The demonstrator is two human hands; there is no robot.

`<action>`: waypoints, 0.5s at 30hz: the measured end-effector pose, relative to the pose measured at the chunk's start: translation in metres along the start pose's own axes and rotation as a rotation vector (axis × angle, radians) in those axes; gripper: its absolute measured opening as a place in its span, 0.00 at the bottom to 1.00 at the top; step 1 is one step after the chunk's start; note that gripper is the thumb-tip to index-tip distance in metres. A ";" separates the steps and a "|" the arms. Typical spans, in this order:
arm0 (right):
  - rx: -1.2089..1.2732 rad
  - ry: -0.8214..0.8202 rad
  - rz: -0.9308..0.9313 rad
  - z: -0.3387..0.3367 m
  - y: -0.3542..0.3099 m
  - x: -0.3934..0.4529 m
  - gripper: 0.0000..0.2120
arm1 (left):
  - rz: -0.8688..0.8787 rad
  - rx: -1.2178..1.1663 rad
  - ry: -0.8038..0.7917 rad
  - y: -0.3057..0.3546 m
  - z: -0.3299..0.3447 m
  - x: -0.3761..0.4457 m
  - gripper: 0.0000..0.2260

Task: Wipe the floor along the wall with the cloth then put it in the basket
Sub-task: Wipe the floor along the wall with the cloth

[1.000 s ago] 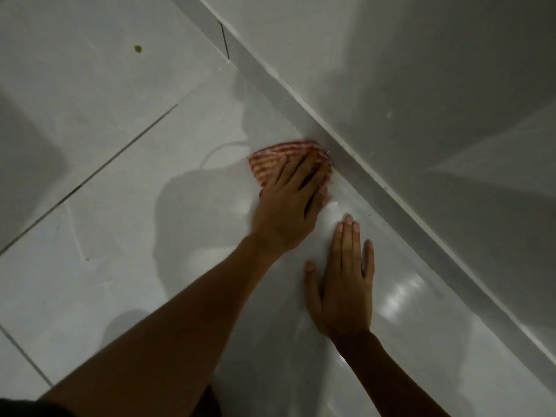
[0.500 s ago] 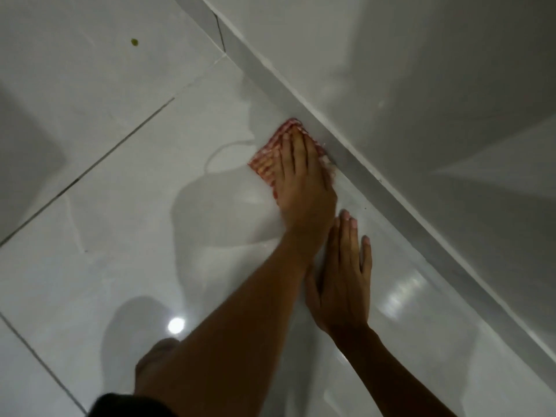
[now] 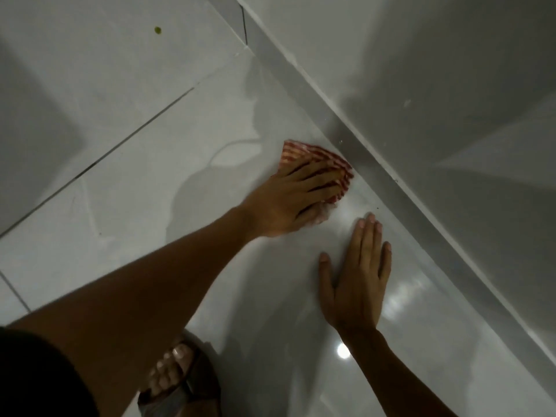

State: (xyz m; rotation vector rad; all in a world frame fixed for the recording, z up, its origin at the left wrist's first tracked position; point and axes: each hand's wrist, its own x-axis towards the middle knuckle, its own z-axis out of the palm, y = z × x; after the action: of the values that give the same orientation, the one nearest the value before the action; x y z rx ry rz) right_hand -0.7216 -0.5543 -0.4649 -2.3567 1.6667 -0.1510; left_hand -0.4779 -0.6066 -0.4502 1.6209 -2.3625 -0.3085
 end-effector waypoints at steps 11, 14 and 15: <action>-0.011 0.012 0.041 -0.001 0.000 -0.002 0.43 | -0.605 -0.082 0.182 0.060 0.011 0.034 0.23; -0.013 -0.003 0.040 -0.003 0.001 -0.004 0.43 | -0.489 -0.058 0.111 0.069 0.012 0.027 0.24; -0.023 -0.009 0.045 -0.003 0.000 -0.005 0.43 | -0.396 -0.041 0.081 0.068 0.013 0.021 0.24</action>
State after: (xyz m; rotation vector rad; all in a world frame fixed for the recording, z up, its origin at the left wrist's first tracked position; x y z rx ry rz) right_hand -0.7239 -0.5503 -0.4617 -2.3304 1.7252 -0.1125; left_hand -0.5494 -0.6019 -0.4386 2.0338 -1.9509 -0.3547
